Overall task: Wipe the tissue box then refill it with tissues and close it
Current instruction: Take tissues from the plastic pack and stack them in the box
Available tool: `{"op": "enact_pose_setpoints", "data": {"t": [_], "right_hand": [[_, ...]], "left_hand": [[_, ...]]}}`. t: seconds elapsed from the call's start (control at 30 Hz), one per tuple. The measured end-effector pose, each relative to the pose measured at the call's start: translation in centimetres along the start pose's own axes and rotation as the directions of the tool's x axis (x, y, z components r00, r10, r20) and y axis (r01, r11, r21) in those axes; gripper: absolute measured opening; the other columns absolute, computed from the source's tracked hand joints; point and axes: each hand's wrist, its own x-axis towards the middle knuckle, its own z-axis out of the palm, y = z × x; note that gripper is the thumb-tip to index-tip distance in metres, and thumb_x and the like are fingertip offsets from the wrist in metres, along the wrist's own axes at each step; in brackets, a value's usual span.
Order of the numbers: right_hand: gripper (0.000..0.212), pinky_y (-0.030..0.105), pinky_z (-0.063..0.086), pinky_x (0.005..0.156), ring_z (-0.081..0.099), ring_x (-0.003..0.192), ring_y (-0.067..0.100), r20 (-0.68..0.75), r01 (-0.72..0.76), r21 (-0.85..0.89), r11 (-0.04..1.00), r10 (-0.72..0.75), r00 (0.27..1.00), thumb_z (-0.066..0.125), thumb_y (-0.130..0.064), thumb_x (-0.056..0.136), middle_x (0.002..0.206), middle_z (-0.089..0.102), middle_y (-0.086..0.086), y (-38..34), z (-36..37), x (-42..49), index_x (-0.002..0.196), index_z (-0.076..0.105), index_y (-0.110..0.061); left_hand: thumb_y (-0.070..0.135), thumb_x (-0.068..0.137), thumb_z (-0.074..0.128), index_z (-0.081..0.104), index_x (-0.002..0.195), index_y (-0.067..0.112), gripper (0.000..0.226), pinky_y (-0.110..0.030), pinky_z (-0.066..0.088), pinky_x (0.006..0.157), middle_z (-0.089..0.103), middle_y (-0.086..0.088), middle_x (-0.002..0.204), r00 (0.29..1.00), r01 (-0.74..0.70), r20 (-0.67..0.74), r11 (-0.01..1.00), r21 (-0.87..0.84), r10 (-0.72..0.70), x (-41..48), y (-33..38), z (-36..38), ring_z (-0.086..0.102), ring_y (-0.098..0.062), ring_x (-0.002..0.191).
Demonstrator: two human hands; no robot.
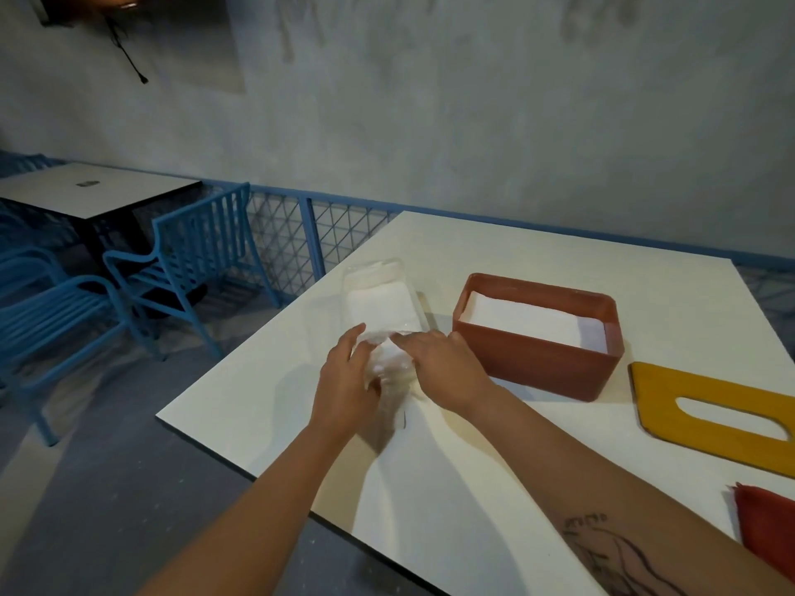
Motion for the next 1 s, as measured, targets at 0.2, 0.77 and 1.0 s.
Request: {"op": "enact_pose_setpoints", "data": {"t": [0.2,0.77,1.0], "right_hand": [[0.031,0.031,0.033,0.093,0.056,0.110,0.020,-0.029,-0.010,0.001,1.000,0.010,1.000,0.046,-0.013,0.094,0.123,0.062,0.002,-0.2,0.6,1.4,0.123,0.054,-0.019],[0.021,0.037,0.034,0.090,0.061,0.099,0.021,0.026,0.139,-0.342,0.929,-0.138,0.990,0.048,-0.026,0.095,0.104,0.067,-0.002,-1.6,2.5,3.5,0.111,0.061,-0.024],[0.020,0.035,0.034,0.088,0.061,0.097,0.021,0.037,0.122,-0.307,0.944,-0.116,0.992,0.048,-0.015,0.093,0.102,0.066,-0.002,-1.5,2.2,3.7,0.103,0.063,-0.023]], "left_hand": [[0.013,0.079,0.065,0.049,0.127,0.009,0.050,-0.020,0.039,0.090,0.054,-0.008,0.125,0.987,0.089,0.139,0.991,-0.100,-0.075,1.2,-1.9,0.7,0.054,-0.022,0.115],[0.000,0.072,0.067,0.050,0.128,0.009,0.059,-0.009,0.031,0.093,0.052,-0.006,0.130,0.997,0.059,0.072,0.966,-0.253,-0.042,0.5,-1.7,-0.3,0.051,-0.019,0.119],[0.003,0.070,0.071,0.051,0.126,0.011,0.060,-0.002,0.030,0.086,0.053,-0.002,0.127,0.997,0.050,0.072,0.972,-0.230,-0.034,0.8,-1.8,-0.1,0.051,-0.015,0.116]]}}
